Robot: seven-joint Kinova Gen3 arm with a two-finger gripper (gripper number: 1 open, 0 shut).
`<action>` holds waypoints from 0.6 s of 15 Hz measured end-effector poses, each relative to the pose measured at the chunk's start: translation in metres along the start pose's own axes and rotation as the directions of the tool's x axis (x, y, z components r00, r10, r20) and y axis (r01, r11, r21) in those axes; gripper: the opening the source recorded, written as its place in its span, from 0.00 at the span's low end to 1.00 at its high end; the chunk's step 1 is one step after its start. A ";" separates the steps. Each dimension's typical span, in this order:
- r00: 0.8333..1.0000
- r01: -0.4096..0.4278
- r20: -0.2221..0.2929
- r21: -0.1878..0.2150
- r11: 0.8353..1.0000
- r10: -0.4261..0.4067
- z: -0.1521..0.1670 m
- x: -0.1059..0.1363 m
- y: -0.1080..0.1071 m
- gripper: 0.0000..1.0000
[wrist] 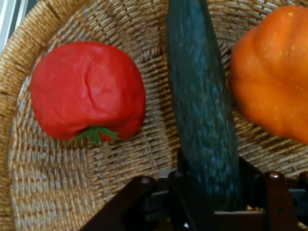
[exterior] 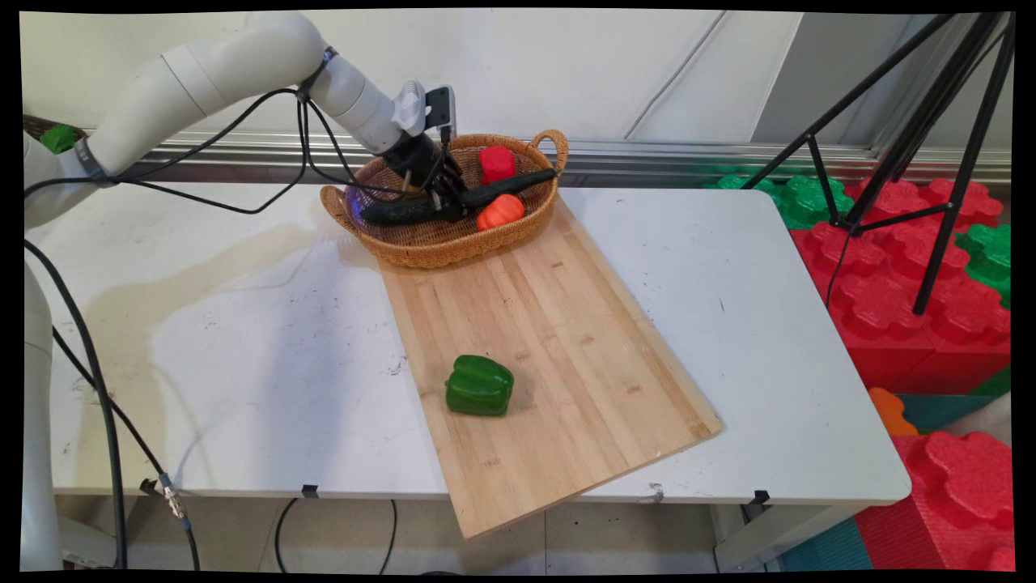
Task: Place the picked object on the cutting board
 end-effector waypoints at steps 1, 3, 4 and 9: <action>1.000 0.000 -0.001 0.000 1.000 0.000 0.000 0.000 0.000 0.00; 1.000 0.002 -0.003 -0.001 1.000 -0.002 -0.001 -0.001 -0.001 0.00; 1.000 0.006 -0.006 0.001 1.000 -0.006 -0.004 -0.002 -0.001 0.00; 0.999 0.033 -0.034 0.014 0.999 -0.033 -0.020 -0.005 -0.004 0.00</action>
